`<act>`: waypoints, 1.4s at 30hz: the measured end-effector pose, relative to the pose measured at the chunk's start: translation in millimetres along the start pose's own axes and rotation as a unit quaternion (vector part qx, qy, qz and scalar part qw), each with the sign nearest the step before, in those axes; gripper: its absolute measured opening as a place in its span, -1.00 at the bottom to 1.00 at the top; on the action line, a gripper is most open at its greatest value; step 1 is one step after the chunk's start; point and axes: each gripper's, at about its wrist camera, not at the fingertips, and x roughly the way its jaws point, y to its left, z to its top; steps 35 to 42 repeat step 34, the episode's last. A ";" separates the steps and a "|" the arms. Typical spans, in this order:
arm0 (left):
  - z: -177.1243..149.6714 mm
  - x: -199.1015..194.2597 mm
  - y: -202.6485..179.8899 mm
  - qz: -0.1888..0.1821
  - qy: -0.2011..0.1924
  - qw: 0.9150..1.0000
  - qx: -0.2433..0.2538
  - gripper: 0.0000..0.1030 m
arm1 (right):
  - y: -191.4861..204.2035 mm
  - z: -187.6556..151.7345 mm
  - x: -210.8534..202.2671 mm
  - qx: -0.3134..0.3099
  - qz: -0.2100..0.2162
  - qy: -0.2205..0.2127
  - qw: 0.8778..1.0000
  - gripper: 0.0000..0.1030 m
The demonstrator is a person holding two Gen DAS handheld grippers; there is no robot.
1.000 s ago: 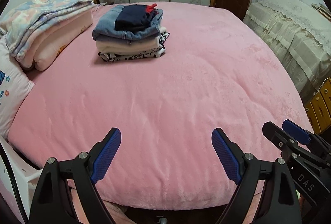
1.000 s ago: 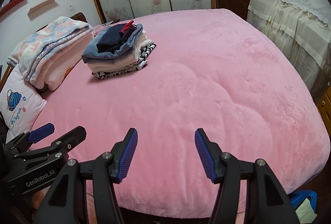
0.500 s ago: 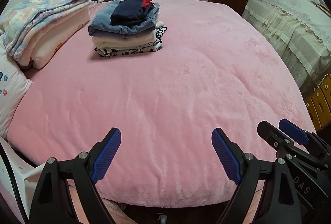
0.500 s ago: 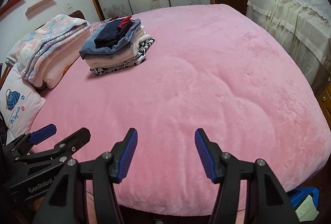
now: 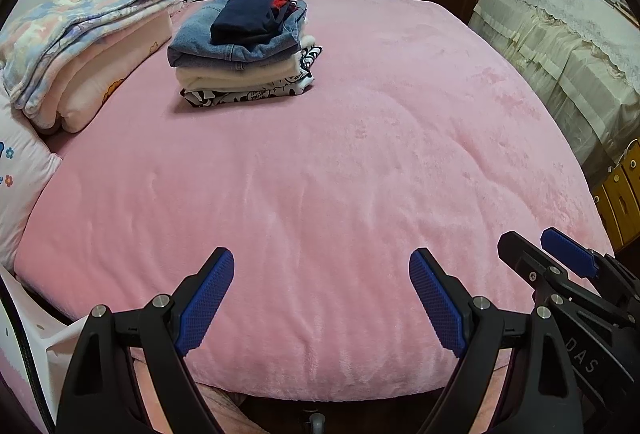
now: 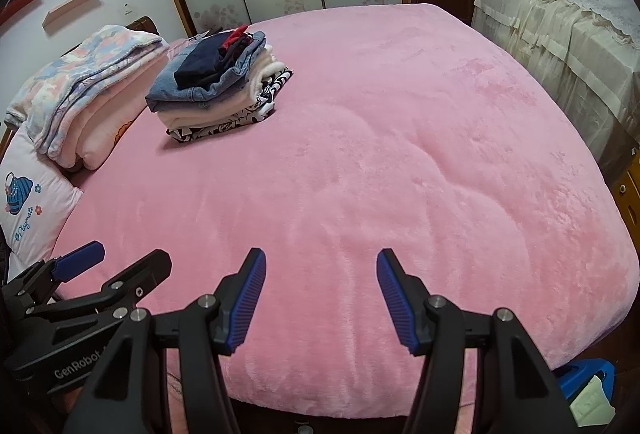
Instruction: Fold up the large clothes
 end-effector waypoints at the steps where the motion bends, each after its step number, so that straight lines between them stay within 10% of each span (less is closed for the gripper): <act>1: 0.3 0.6 0.2 0.000 0.000 1.000 0.000 0.72 | -0.2 -0.1 0.1 0.000 -0.001 0.000 1.000 0.13; 42: 0.2 15.3 4.1 0.004 0.021 1.000 0.004 0.72 | -0.7 -2.2 15.4 0.000 -0.004 0.013 1.000 0.13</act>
